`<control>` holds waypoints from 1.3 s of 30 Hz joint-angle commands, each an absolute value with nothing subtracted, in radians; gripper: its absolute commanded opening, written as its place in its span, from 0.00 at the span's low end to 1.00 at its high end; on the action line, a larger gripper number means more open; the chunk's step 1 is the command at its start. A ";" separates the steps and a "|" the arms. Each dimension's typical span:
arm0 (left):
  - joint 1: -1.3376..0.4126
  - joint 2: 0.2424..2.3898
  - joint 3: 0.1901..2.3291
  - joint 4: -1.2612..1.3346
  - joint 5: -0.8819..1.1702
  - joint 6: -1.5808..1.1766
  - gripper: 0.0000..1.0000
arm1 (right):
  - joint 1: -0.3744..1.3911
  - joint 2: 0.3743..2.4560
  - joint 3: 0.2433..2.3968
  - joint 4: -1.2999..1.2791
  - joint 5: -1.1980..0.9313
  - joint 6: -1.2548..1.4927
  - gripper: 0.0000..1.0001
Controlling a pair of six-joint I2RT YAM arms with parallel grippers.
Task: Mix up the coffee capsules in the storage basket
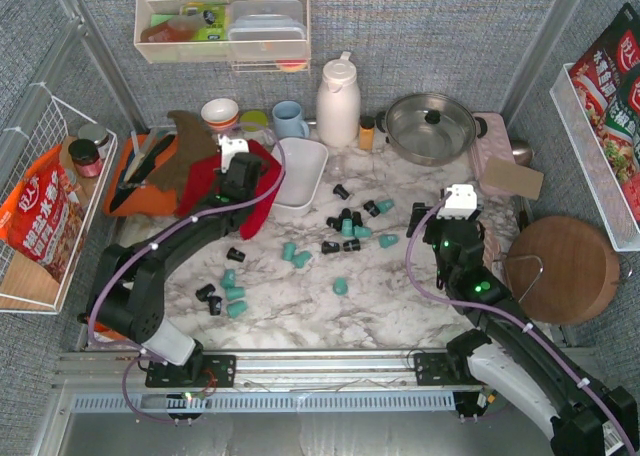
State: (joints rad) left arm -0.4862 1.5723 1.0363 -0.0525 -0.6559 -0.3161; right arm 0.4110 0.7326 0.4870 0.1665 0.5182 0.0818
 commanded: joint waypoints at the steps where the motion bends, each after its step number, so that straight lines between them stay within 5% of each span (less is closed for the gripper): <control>1: -0.472 1.537 1.103 -0.105 -0.759 -0.263 0.00 | 0.411 0.734 0.496 0.180 0.530 0.098 0.92; 13: -0.221 1.534 1.478 -0.177 -0.793 -0.138 0.00 | 0.407 0.745 0.497 0.184 0.524 0.101 0.92; 29: -0.011 1.778 1.673 -0.192 -0.661 -0.268 0.00 | 0.406 0.765 0.499 0.184 0.524 0.099 0.92; 39: -0.003 1.841 1.636 -0.212 -0.584 -0.327 0.49 | 0.405 0.795 0.513 0.175 0.521 0.100 0.92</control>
